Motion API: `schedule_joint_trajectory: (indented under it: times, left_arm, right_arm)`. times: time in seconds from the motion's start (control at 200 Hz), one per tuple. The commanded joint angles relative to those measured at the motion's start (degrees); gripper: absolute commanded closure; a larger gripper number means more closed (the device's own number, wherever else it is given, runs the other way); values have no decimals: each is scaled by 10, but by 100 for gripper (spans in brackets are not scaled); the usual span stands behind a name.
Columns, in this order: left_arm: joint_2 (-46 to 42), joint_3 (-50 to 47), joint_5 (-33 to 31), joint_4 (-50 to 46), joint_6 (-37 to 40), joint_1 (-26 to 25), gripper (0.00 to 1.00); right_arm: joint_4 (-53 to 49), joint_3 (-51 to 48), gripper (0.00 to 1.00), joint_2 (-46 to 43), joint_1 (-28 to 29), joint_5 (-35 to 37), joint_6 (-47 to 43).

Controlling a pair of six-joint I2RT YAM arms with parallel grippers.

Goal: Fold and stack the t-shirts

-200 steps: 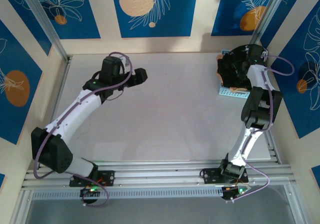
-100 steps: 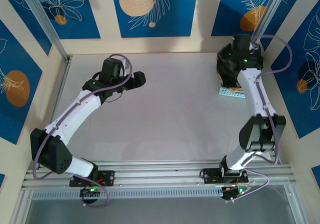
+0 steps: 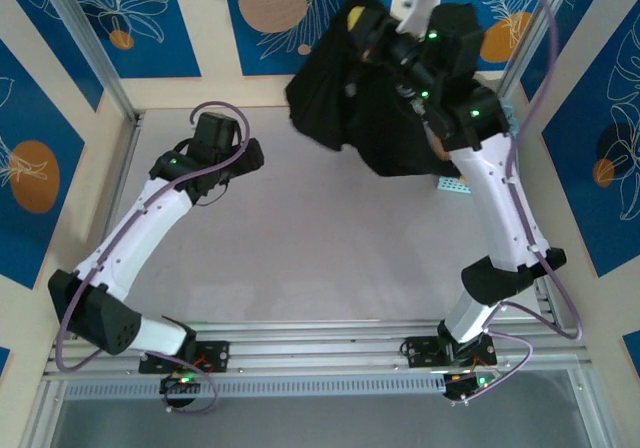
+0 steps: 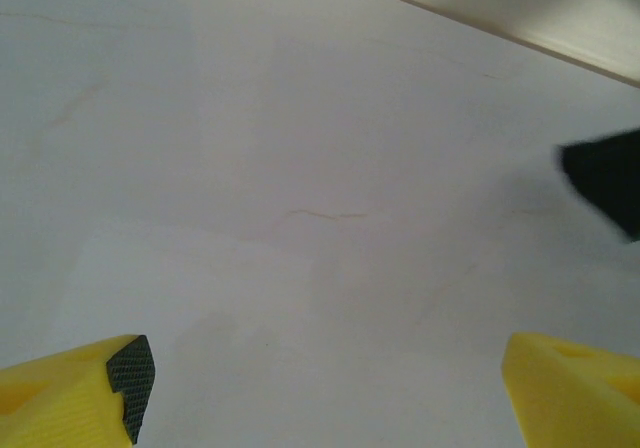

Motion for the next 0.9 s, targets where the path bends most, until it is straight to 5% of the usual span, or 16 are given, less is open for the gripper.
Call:
schedule_joint_trajectory:
  times: [0.0, 0.225, 0.425, 0.71, 0.895]
  left_arm:
    - [-53, -2, -91, -50, -7, 1, 9]
    - [-108, -62, -79, -75, -22, 3, 11]
    - [-105, -131, 46, -68, -91, 6, 9]
    - [-26, -267, 206, 103, -287, 6, 0]
    - [75, -190, 269, 128, -322, -12, 0]
  right_arm:
    - [-26, -72, 100, 8, 30, -26, 14]
    - [-46, -266, 100, 15, 54, -98, 113]
    - [-79, -403, 100, 4, 66, -163, 161]
    - [-114, -529, 100, -96, 66, -128, 125]
    - [-125, -551, 100, -126, 47, -118, 104]
